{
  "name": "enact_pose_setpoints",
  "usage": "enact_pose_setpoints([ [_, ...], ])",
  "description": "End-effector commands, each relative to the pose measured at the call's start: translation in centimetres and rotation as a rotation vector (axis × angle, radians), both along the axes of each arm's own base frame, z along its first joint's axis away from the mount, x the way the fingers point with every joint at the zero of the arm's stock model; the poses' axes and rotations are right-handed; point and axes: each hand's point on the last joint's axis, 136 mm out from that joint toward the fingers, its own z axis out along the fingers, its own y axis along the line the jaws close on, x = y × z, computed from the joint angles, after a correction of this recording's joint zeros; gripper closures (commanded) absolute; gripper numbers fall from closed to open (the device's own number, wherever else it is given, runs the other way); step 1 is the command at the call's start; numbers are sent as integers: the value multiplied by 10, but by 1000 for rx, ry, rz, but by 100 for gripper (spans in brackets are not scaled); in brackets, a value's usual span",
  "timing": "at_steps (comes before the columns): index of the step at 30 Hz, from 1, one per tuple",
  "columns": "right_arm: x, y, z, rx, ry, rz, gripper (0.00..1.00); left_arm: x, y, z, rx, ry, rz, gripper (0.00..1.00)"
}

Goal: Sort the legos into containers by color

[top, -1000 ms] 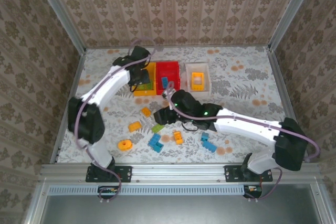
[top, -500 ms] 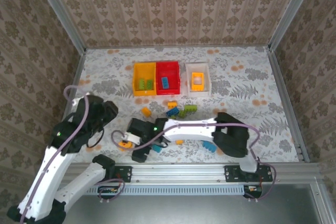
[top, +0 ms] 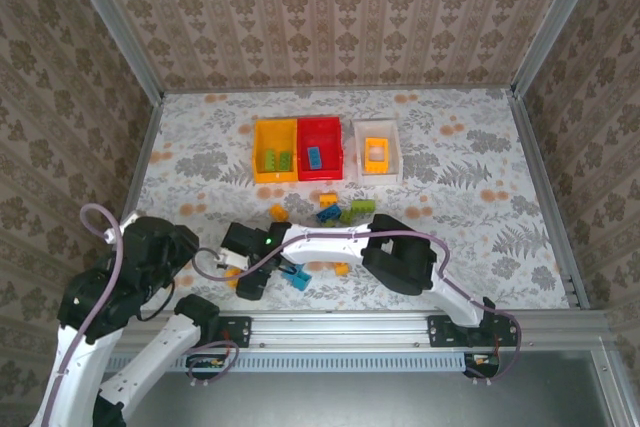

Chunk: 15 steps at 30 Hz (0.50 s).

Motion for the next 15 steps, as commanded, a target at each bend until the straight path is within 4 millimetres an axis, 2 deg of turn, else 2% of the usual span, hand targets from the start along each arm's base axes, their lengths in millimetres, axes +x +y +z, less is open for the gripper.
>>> enact_pose_setpoints([
  [1,-1,7,-11,-8,28,16,18,-10,14,2,18,0,55,49],
  [4,-2,13,-14,0,40,18,24,-11,17,5,24,-8,62,49],
  [9,0,22,-11,22,48,6,28,-11,17,2,26,-2,64,49],
  [15,-3,28,-9,39,78,-4,41,-9,13,-3,14,-1,57,49],
])
